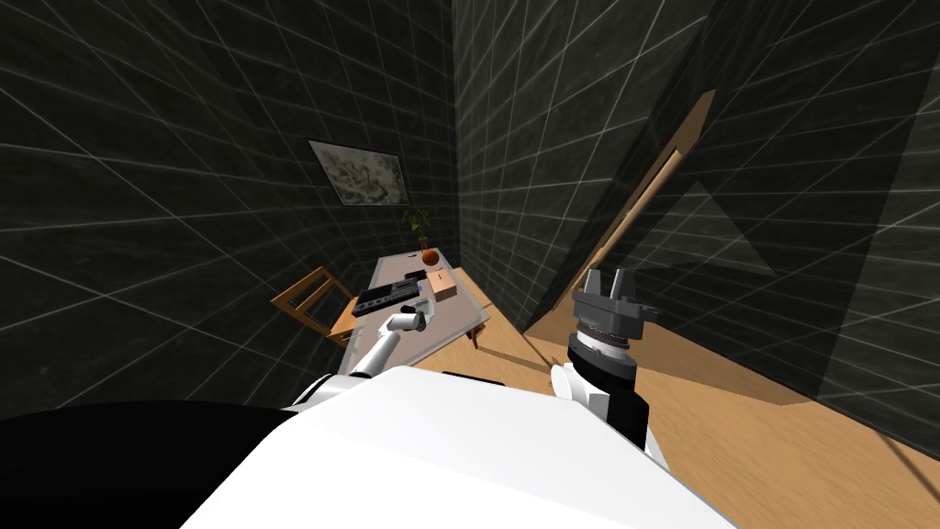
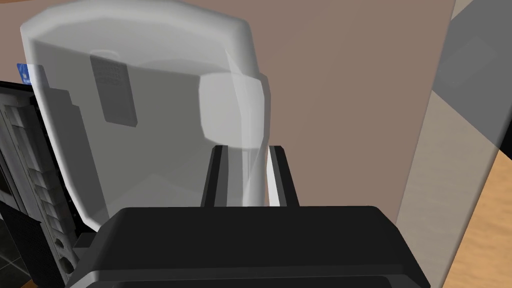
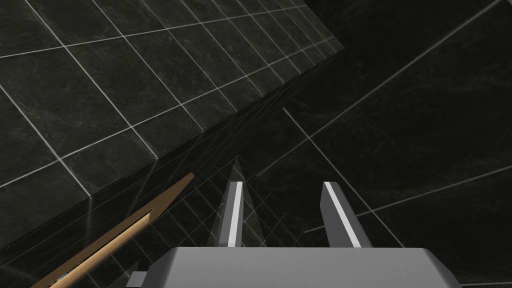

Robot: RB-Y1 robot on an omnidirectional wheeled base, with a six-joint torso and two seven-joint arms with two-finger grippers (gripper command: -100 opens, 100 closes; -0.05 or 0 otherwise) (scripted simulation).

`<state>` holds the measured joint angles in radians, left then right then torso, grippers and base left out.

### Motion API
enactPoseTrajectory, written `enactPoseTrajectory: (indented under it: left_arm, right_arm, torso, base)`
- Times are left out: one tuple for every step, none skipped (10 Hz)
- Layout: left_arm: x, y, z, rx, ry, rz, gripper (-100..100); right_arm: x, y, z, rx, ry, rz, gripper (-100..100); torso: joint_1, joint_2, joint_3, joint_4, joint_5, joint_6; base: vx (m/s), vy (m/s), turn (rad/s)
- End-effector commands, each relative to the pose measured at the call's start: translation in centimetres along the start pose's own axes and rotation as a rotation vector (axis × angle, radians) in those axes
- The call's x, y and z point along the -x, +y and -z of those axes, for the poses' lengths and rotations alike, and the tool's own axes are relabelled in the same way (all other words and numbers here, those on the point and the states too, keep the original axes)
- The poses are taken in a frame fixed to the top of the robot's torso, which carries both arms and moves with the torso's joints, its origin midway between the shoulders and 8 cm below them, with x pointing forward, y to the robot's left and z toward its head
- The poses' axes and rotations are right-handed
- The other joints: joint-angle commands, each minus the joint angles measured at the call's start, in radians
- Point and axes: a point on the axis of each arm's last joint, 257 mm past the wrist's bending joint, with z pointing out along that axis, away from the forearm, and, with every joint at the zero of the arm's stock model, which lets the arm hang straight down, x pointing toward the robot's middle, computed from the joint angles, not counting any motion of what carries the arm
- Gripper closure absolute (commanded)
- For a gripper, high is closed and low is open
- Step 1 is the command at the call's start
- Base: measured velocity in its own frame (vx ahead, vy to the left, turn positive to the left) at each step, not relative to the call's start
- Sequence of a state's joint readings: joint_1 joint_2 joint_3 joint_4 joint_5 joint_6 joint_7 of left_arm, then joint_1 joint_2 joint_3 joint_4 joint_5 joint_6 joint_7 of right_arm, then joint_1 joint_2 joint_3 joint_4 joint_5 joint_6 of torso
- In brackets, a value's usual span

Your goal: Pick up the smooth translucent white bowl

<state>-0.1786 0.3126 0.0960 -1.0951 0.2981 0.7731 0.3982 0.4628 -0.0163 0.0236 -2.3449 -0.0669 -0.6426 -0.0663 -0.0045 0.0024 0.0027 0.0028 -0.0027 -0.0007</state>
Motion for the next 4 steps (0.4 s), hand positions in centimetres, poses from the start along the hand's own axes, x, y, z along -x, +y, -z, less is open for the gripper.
enactPoseTrajectory:
  left_arm:
    - [-0.54,-0.25,0.46,0.003,0.008,-0.013,100]
    - [-0.86,-0.38,0.78,0.005,0.013,-0.023,100]
    - [-0.62,-0.17,0.61,0.004,0.01,-0.017,100]
    - [-0.62,-0.11,0.65,0.006,0.009,-0.017,0]
  right_arm:
    - [0.0,0.0,0.0,0.0,0.0,0.0,0]
    - [0.0,0.0,0.0,0.0,0.0,0.0,0]
    - [0.0,0.0,0.0,0.0,0.0,0.0,0]
    - [0.0,0.0,0.0,0.0,0.0,0.0,0]
  torso:
    - [0.0,0.0,0.0,0.0,0.0,0.0]
    - [-0.001,0.0,0.0,0.0,0.0,0.0]
    - [-0.001,0.001,0.001,0.001,-0.001,0.0]
    - [0.0,0.001,0.001,0.001,-0.001,0.0]
  base:
    - [0.0,-0.033,0.089]
    - [0.002,-0.034,0.1]
    - [0.001,-0.017,0.023]
    - [0.0,0.0,0.0]
